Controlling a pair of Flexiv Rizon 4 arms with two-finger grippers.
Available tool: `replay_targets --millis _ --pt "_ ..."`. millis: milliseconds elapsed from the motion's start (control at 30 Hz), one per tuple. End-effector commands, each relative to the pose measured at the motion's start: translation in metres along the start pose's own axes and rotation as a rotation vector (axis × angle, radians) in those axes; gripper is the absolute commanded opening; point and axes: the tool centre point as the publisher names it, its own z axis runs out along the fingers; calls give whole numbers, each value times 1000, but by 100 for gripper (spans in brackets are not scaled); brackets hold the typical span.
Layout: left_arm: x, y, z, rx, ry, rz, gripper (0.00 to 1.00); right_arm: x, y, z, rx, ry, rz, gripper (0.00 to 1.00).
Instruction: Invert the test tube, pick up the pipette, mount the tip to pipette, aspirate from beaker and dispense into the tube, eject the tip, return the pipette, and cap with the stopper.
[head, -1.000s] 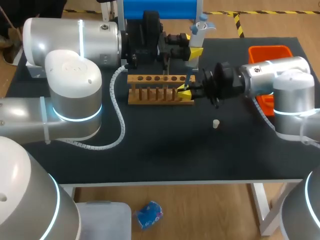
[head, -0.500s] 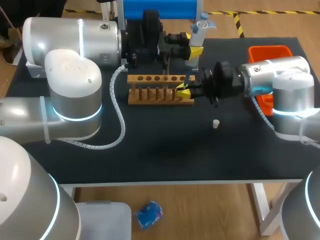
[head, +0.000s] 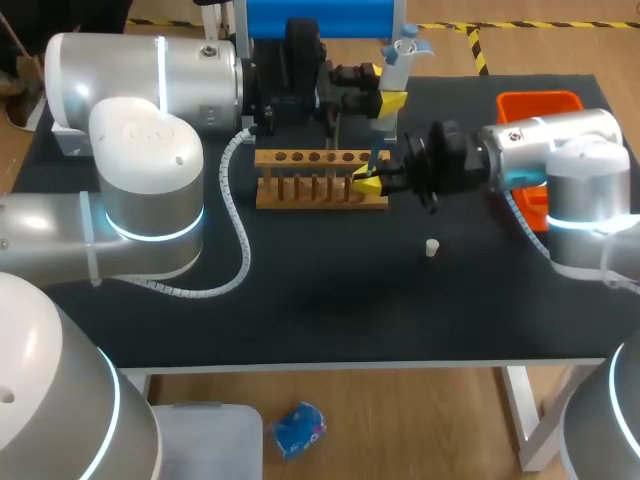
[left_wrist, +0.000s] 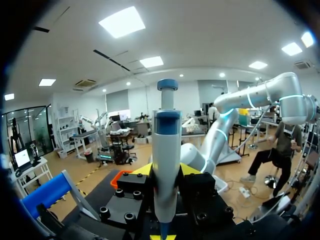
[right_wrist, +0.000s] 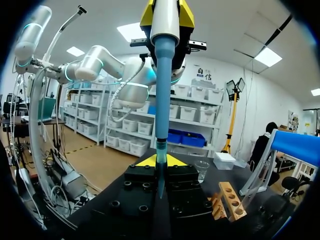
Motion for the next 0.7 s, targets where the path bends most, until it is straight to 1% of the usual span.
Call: replay_targets --millis 33,200,233,267,300,333,533,700 --pt "0 8 -1 0 0 -1 0 2 11 -2 8 -4 3 0" --pt "0 8 -1 0 0 -1 0 4 9 -1 11 2 21 0" --pt "0 8 -1 0 0 -1 0 4 8 -1 12 4 25 26" --pt "0 8 -1 0 0 -1 0 5 7 0 14 6 30 47" --pt "0 8 -1 0 0 -1 0 5 6 0 16 6 32 99" --pt "0 8 -1 0 0 -1 0 6 5 0 17 6 35 100" --pt "0 8 -1 0 0 -1 0 12 -2 -4 48 14 71 100" --pt "0 8 -1 0 0 -1 0 19 -8 -14 78 8 102 100"
